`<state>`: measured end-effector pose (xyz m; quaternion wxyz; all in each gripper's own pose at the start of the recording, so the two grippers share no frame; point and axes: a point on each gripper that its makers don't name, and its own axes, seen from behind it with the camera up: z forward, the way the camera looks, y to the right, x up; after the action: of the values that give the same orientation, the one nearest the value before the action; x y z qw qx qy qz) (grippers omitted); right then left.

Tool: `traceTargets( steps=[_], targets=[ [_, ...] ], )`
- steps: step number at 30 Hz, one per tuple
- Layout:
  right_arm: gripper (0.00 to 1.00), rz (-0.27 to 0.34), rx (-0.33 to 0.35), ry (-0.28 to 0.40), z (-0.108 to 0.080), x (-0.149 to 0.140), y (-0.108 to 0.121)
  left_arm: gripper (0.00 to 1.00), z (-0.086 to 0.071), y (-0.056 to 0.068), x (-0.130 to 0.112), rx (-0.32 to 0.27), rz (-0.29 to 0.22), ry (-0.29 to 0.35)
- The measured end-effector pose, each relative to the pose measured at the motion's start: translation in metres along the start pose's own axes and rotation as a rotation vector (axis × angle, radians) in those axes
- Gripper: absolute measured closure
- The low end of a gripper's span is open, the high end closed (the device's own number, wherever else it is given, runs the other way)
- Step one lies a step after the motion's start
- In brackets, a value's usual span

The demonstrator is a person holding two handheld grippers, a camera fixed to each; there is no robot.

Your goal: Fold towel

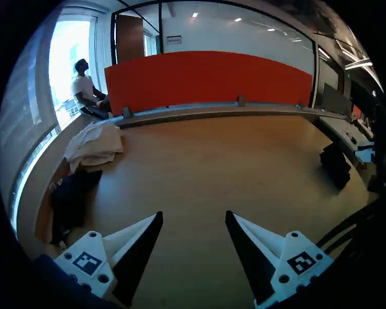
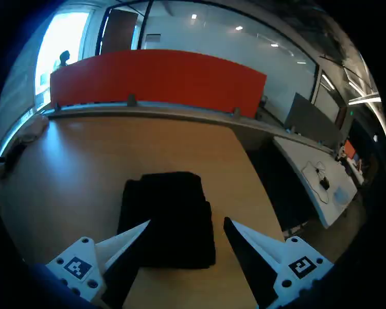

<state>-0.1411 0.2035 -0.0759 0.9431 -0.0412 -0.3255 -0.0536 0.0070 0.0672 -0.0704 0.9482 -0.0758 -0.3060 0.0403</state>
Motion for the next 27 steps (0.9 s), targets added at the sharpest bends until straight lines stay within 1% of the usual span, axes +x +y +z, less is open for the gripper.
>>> traceTargets(
  steps=[9,14,18,23,27],
  targets=[
    [0.00,0.024,0.021,0.162,-0.011,0.052,-0.027,0.10,0.001,-0.004,0.015,0.001,-0.006,0.040],
    [0.00,0.052,0.033,0.241,-0.018,0.077,-0.040,0.10,0.001,-0.009,0.025,0.011,-0.012,0.071],
    [0.00,0.085,0.045,0.297,-0.022,0.096,-0.052,0.10,0.001,-0.013,0.036,0.020,-0.026,0.109],
    [0.00,0.117,0.063,0.363,-0.029,0.122,-0.072,0.10,0.001,-0.020,0.052,0.039,-0.040,0.162],
    [0.00,0.121,0.076,0.421,-0.036,0.143,-0.093,0.10,0.000,-0.026,0.066,0.051,-0.044,0.208]
  ],
)
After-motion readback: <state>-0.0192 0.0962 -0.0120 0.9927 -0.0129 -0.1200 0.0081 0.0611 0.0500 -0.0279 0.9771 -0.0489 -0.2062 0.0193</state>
